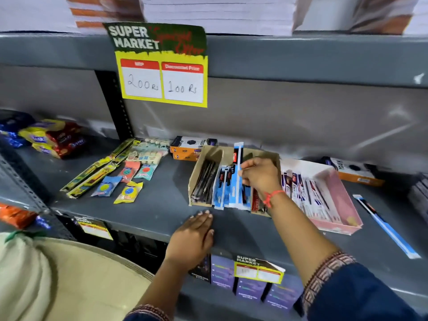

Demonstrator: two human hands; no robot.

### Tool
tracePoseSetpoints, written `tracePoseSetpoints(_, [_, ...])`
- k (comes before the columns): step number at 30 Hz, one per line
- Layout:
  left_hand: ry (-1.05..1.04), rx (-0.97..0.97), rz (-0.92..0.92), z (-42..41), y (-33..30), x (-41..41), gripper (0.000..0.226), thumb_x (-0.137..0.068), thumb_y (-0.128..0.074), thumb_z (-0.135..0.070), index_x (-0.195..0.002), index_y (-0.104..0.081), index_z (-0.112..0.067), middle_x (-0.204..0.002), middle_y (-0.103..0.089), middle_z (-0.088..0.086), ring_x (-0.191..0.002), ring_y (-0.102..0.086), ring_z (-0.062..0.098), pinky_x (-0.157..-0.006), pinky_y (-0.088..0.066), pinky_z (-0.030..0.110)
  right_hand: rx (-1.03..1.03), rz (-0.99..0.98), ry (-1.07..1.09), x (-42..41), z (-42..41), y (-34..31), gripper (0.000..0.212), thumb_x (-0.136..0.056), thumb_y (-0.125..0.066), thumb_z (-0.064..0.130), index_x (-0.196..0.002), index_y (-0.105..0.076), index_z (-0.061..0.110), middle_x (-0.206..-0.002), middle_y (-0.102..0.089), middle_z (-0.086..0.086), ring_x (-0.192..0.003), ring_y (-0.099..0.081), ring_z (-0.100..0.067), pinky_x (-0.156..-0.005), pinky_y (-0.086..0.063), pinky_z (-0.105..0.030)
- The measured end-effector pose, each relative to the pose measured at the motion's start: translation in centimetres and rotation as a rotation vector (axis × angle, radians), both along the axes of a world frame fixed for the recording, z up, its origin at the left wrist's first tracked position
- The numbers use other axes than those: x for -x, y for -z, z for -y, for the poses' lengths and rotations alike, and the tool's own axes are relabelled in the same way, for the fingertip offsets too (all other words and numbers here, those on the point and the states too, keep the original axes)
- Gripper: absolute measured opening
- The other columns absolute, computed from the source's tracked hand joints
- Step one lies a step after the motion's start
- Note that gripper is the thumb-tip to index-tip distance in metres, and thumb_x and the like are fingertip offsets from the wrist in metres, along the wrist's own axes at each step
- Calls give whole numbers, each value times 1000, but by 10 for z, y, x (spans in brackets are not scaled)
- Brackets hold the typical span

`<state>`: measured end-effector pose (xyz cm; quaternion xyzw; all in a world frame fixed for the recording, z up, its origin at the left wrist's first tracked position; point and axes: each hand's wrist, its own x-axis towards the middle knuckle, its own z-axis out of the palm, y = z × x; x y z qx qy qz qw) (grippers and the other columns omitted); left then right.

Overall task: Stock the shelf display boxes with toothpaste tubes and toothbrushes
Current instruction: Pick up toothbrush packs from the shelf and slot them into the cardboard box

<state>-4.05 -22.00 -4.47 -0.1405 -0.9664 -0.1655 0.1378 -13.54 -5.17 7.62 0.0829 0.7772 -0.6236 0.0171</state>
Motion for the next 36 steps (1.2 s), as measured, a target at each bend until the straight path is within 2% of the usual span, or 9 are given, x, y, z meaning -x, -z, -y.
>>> tracePoseSetpoints(3, [2,-21,-44,6,6,5,45,-81,-40,-33,-104,-72,-10,-107,-70,4,-94,-67,18,-81,-52,31,-156,37,26,19,21,10,37,-83,-50,-9,-58,-54,17,-87,-68,-15,-79,-66,-28,-83,-58,-43])
tracePoseSetpoints(5, [5,-43,-62,6,10,6,45,-80,-41,-32,-103,-72,-10,-106,-71,3,-93,-67,17,-81,-51,30,-254,68,43,26,31,17,32,-84,-48,-8,-61,-57,13,-97,-69,-21,-91,-67,-34,-87,-56,-42])
tracePoseSetpoints(7, [6,-60,-81,7,14,7,45,-79,-41,-32,-104,-72,-10,-105,-71,4,-94,-67,18,-81,-52,32,-367,99,20,28,37,17,22,-88,-47,-4,-89,-68,0,-109,-67,-23,-100,-66,-33,-81,-51,-27])
tracePoseSetpoints(9, [16,-78,-110,8,18,9,45,-79,-42,-31,-104,-72,-9,-106,-71,6,-94,-67,20,-81,-52,36,-425,135,-28,32,42,18,31,-91,-48,3,-117,-62,-1,-125,-62,-21,-115,-60,-32,-83,-48,-30])
tracePoseSetpoints(13, [24,-98,-142,6,20,11,45,-77,-42,-29,-102,-73,-7,-105,-71,7,-93,-68,20,-81,-52,34,-566,158,-14,38,52,28,29,-88,-46,-1,-110,-63,-9,-118,-65,-26,-106,-65,-38,-88,-52,-38])
tracePoseSetpoints(16, [32,-110,-141,6,22,11,44,-78,-43,-29,-102,-72,-7,-107,-70,8,-95,-67,19,-84,-51,33,-624,168,-30,40,56,37,30,-89,-44,0,-111,-62,-10,-118,-65,-25,-108,-63,-38,-90,-51,-39])
tracePoseSetpoints(27, [8,-87,-57,4,12,6,46,-76,-41,-29,-102,-72,-9,-106,-70,6,-95,-67,18,-84,-51,33,-838,2,-35,26,53,37,31,-89,-38,-5,-109,-61,-8,-116,-65,-27,-108,-63,-40,-91,-50,-42])
tracePoseSetpoints(30, [-52,-73,-12,-4,7,4,48,-75,-40,-31,-101,-73,-8,-105,-71,6,-94,-67,19,-83,-51,33,-879,-100,-33,16,44,25,30,-88,-39,-5,-107,-62,-6,-112,-67,-27,-104,-64,-41,-87,-51,-41])
tracePoseSetpoints(36, [-126,-18,29,-31,5,-4,52,-78,-40,-37,-99,-72,-2,-102,-71,12,-94,-67,26,-83,-49,42,-758,-297,253,-1,-21,3,36,-87,-42,1,-113,-66,6,-109,-69,-24,-101,-66,-40,-83,-52,-38])
